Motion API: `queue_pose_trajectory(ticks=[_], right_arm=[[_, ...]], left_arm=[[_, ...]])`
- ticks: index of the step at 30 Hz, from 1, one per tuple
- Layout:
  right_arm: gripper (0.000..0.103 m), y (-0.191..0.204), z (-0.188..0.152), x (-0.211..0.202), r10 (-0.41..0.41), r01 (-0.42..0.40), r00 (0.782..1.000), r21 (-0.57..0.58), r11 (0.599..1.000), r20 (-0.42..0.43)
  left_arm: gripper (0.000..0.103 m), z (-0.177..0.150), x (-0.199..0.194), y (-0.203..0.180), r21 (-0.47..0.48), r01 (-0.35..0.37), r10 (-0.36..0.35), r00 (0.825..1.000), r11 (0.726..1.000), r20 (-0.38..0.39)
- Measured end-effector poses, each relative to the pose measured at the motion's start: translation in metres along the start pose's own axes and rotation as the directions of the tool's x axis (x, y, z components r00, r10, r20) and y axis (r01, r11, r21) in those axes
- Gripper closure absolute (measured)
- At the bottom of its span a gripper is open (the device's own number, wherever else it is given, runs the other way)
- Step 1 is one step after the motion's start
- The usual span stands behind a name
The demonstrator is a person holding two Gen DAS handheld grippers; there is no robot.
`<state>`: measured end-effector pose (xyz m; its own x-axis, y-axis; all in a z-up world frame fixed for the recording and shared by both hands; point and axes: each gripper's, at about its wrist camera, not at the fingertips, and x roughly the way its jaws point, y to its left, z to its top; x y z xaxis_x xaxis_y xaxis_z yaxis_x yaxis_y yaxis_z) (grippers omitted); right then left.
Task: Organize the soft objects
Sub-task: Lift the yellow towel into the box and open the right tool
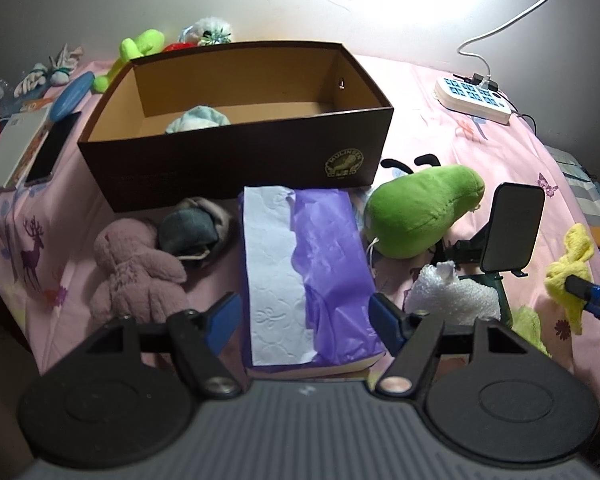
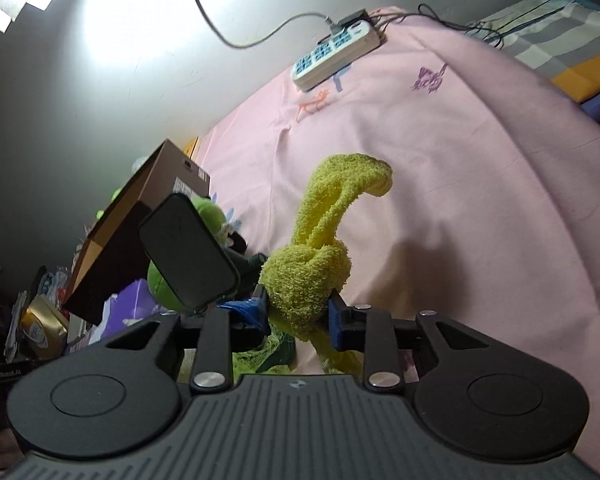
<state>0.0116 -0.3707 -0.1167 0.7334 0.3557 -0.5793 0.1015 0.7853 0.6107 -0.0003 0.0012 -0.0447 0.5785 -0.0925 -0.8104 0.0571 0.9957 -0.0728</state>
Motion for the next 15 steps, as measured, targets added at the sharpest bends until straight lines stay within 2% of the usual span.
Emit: queue_pose_trajectory(ticks=[3,8,12,15], right_arm=[[0.091,0.011,0.015,-0.014,-0.038,0.043,0.995,-0.066,0.997,0.087],[0.091,0.054,0.046,-0.026,0.047,-0.022,0.989,-0.178,0.984,0.137],[0.091,0.109,0.072,-0.007,0.139,-0.111,0.987,-0.287,0.952,0.077],[0.090,0.160,0.082,0.025,0.167,-0.156,0.986,-0.380,0.912,-0.005]], left_arm=[[0.032,0.003,0.003,-0.003,0.019,0.017,-0.017,1.000,1.000,0.005],[0.032,0.014,-0.001,0.000,0.050,0.039,-0.042,0.998,0.998,0.047],[0.032,0.023,-0.005,0.018,0.043,0.042,-0.045,0.996,0.998,0.076],[0.032,0.027,-0.005,0.038,0.020,0.045,-0.046,0.996,0.999,0.077]])
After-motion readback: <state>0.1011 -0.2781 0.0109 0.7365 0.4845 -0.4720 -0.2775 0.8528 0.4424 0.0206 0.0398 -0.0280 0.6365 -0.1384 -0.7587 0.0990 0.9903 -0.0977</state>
